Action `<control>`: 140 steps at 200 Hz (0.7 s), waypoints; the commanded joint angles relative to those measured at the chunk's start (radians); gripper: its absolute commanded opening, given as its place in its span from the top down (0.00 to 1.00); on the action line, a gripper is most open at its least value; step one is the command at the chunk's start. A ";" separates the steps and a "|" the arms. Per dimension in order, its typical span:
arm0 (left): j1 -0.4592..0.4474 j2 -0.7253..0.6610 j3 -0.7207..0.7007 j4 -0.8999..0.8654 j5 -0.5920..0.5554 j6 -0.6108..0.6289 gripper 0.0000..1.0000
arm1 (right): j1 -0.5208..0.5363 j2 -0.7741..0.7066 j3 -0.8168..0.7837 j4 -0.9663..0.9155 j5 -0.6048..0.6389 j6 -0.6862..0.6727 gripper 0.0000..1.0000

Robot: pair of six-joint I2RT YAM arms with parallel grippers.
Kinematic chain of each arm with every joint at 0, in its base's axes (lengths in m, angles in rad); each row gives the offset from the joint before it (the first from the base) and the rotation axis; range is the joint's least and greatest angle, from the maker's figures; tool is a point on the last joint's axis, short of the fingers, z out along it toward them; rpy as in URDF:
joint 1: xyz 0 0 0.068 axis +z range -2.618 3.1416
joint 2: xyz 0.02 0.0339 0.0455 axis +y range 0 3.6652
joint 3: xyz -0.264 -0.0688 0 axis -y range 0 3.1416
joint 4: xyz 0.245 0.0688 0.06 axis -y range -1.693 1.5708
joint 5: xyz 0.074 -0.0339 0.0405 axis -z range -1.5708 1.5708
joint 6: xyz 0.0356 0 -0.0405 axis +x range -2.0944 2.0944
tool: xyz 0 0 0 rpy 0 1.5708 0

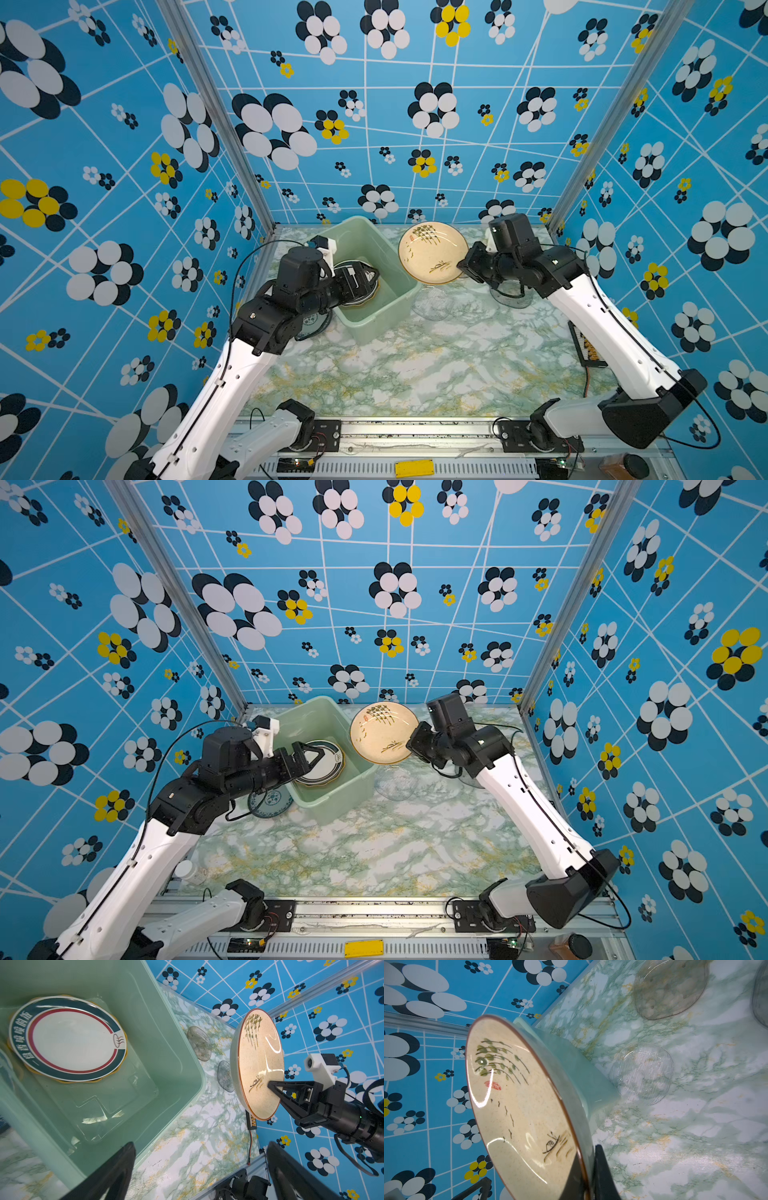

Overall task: Place the plates into the plastic bin on the countertop
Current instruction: Place the plate in the plastic bin.

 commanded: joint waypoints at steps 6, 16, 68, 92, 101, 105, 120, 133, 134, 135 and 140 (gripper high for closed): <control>0.018 -0.097 0.035 -0.068 -0.167 0.024 0.01 | 0.084 0.087 0.149 0.089 0.087 0.073 1.00; 0.016 -0.113 0.065 -0.112 -0.228 0.060 0.01 | 0.111 0.137 0.205 0.078 0.106 0.091 1.00; 0.014 -0.174 0.139 -0.246 -0.389 0.157 0.01 | 0.221 0.379 0.479 0.009 0.201 0.196 1.00; 0.014 -0.208 0.122 -0.250 -0.410 0.168 0.01 | 0.252 0.456 0.532 0.026 0.237 0.276 1.00; 0.014 -0.217 0.115 -0.248 -0.415 0.177 0.01 | 0.262 0.485 0.551 0.040 0.243 0.301 1.00; 0.015 -0.220 0.113 -0.249 -0.414 0.180 0.01 | 0.268 0.499 0.561 0.043 0.248 0.312 1.00; 0.015 -0.223 0.108 -0.248 -0.406 0.194 0.01 | 0.286 0.552 0.604 0.043 0.268 0.351 1.00; 0.014 -0.218 0.103 -0.239 -0.380 0.206 0.01 | 0.297 0.598 0.642 0.038 0.280 0.383 1.00; 0.014 -0.217 0.102 -0.237 -0.378 0.206 0.01 | 0.299 0.602 0.644 0.038 0.281 0.387 1.00; 0.014 -0.217 0.101 -0.237 -0.376 0.207 0.01 | 0.300 0.605 0.645 0.037 0.283 0.390 1.00; 0.015 -0.215 0.098 -0.232 -0.363 0.213 0.01 | 0.304 0.620 0.653 0.035 0.288 0.405 1.00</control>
